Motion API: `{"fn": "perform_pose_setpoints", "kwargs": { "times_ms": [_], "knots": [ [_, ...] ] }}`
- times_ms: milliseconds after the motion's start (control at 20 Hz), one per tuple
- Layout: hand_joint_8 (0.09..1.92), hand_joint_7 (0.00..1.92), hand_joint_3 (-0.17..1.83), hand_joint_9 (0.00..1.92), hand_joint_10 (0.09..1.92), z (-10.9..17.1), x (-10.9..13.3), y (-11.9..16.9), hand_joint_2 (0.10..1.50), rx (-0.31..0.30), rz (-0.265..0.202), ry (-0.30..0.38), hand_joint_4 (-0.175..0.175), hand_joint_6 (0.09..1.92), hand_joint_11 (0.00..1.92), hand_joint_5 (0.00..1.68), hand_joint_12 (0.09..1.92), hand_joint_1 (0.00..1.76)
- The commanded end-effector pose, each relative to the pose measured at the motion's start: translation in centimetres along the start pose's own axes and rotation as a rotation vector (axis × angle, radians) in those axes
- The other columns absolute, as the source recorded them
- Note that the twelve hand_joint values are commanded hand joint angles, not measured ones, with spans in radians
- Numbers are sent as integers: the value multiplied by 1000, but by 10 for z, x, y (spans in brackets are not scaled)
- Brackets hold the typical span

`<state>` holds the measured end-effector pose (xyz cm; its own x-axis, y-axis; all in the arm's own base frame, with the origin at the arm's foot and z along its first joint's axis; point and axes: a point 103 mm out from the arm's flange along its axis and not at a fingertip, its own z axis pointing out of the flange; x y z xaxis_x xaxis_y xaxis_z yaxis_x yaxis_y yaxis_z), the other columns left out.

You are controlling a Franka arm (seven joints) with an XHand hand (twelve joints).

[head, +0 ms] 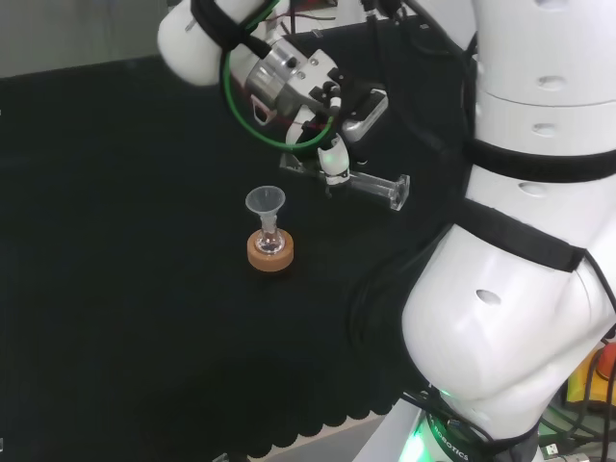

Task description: Pour the water from the graduated cylinder into the round-bottom flask.

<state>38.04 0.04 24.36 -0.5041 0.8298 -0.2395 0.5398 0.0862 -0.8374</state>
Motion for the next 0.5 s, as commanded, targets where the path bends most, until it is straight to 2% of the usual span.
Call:
{"fn": "perform_pose_setpoints", "kwargs": {
  "times_ms": [50, 250, 500],
  "knots": [
    [1011, 993, 6, 1423, 87, 5, -13, -4, 1115, -220, -97, 107, -175, 1027, 1220, 967, 749, 1256],
    [1021, 987, 5, 1421, 87, 0, -15, -6, 1118, -355, -117, 125, -175, 1036, 1211, 961, 752, 1255],
    [1031, 980, 4, 1417, 87, -6, -17, -2, 1122, -462, -146, 127, -175, 1046, 1205, 955, 757, 1254]
  ]
}}
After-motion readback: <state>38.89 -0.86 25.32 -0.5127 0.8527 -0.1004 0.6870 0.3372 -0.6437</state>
